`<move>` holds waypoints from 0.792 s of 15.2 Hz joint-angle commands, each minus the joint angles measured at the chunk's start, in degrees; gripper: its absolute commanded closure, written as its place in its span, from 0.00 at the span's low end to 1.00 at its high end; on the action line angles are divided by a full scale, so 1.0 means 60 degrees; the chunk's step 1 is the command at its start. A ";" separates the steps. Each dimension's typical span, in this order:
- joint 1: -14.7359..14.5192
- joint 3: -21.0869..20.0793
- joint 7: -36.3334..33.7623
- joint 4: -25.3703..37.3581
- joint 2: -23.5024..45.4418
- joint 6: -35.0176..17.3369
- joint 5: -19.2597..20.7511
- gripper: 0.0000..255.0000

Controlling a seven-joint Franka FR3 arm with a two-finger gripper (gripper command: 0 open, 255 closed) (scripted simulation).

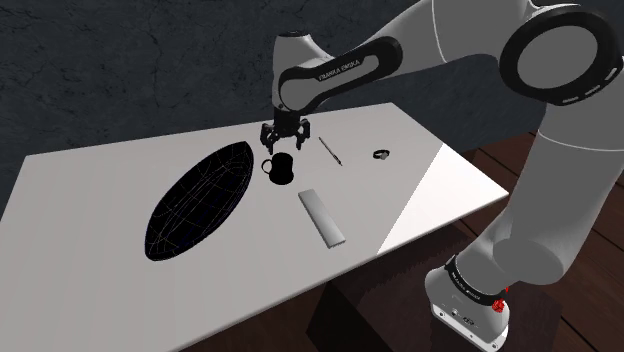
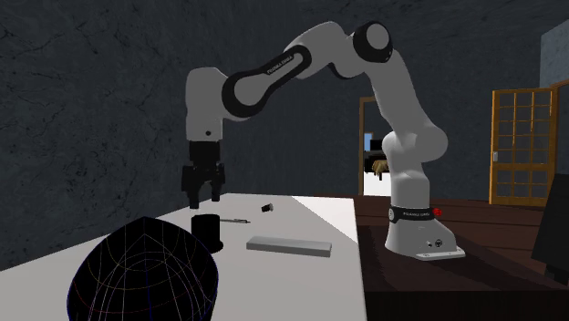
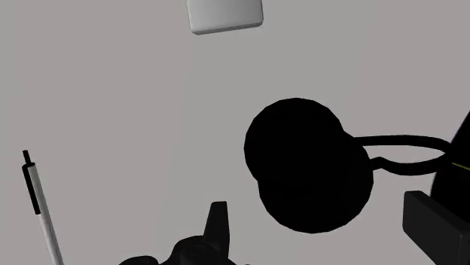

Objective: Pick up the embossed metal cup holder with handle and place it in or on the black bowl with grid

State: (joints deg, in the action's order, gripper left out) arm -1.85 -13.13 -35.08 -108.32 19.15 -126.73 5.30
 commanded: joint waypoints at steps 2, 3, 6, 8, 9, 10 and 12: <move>-0.0084 0.0044 -0.0162 0.0307 0.0518 -0.0204 0.0092 0.00; -0.0092 0.0055 -0.0176 0.0273 0.0589 -0.0308 0.0114 0.00; -0.0117 0.0089 -0.0220 0.0181 0.0809 -0.0614 0.0182 0.00; -0.0140 0.0121 -0.0259 0.0117 0.1008 -0.0873 0.0243 0.00; -0.0140 0.0121 -0.0258 0.0115 0.1007 -0.0874 0.0243 0.00; -0.0141 0.0121 -0.0258 0.0117 0.1007 -0.0873 0.0243 0.00; -0.0141 0.0121 -0.0258 0.0117 0.1008 -0.0873 0.0243 0.00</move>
State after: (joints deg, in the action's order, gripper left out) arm -2.70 -12.41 -36.64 -107.60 25.16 -131.90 6.74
